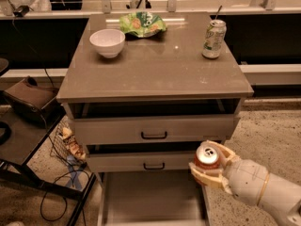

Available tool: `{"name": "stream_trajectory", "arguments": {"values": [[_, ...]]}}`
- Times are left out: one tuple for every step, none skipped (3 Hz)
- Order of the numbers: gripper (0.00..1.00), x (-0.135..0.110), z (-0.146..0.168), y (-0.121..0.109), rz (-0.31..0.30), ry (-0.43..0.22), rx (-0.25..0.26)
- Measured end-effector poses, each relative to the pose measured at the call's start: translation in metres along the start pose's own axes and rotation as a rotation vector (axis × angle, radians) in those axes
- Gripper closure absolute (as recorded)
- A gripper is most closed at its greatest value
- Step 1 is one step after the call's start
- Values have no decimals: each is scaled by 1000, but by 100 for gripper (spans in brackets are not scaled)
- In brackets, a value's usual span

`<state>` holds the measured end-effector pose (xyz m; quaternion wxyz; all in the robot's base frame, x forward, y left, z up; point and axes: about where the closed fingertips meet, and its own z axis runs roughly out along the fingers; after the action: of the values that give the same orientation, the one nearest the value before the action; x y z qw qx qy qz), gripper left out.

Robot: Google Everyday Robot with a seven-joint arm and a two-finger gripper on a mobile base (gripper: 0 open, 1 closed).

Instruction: Place coke can into bottom drawer

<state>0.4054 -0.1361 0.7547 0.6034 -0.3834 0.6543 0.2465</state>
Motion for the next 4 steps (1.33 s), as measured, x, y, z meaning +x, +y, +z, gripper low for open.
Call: {"name": "stream_trajectory", "arguments": {"values": [[100, 51, 7, -21, -122, 67, 39], [100, 51, 7, -20, -120, 65, 38], [100, 80, 17, -16, -104, 56, 40], [100, 144, 28, -16, -143, 21, -5]]}}
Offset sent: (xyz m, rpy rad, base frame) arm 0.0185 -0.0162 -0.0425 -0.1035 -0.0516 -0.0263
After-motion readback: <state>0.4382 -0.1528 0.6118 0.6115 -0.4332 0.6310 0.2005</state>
